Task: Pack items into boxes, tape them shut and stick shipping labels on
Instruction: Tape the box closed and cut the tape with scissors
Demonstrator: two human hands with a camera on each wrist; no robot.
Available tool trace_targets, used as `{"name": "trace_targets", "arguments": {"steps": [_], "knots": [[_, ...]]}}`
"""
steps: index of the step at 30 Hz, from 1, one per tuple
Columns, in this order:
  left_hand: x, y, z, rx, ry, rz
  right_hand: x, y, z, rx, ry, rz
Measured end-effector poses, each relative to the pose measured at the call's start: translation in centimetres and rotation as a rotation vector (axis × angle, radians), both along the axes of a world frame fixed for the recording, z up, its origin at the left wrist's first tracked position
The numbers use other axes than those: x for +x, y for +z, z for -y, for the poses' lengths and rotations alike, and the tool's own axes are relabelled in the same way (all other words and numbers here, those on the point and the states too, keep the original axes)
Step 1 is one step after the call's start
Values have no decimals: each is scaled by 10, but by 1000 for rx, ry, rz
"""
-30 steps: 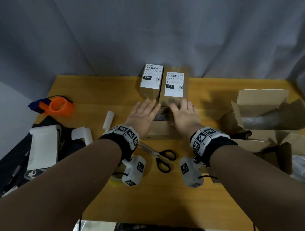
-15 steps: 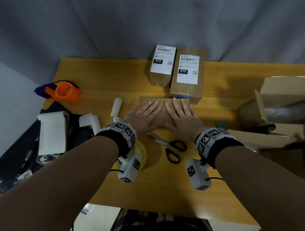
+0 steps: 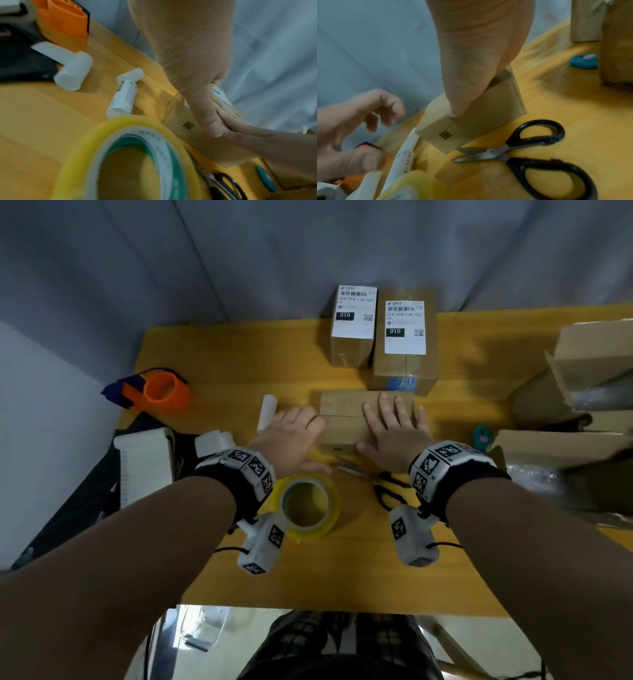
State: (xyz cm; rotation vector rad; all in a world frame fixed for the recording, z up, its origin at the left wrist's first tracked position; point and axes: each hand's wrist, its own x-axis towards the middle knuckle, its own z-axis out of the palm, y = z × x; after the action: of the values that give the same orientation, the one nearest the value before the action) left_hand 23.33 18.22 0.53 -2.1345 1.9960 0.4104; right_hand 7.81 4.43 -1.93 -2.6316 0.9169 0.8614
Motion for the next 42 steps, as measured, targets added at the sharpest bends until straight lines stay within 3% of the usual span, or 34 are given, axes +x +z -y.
{"name": "trace_targets", "arguments": {"steps": [5, 9, 15, 18, 21, 24, 28, 31, 33, 35, 38, 42], "knots": [[3, -4, -17, 346, -119, -62, -4, -1, -18, -4, -42, 25], [-4, -13, -16, 343, -94, -26, -5, -3, -24, 12, -83, 34], [-12, -17, -10, 404, -63, 106, -8, -2, -23, 9, -134, 199], [-3, -9, -12, 324, -13, -30, -6, 13, -22, -88, -154, 332], [10, 13, -14, 115, 147, -270, -4, 35, -21, -102, -182, 566], [15, 39, -7, -128, 316, -464, -2, 57, -20, 262, -407, 813], [18, 58, 10, -292, 531, -664, 2, 86, -22, 735, -786, 888], [14, 65, 22, -325, 673, -889, 5, 93, -12, 859, -961, 944], [7, 71, 29, -301, 693, -964, 7, 102, -7, 841, -1016, 981], [3, 80, 35, -304, 703, -997, 6, 117, -7, 758, -1020, 1031], [-1, 96, 42, -329, 771, -1188, 1, 127, -2, 657, -911, 1009], [-3, 100, 48, -328, 705, -1155, -4, 130, 6, 570, -719, 942]]}}
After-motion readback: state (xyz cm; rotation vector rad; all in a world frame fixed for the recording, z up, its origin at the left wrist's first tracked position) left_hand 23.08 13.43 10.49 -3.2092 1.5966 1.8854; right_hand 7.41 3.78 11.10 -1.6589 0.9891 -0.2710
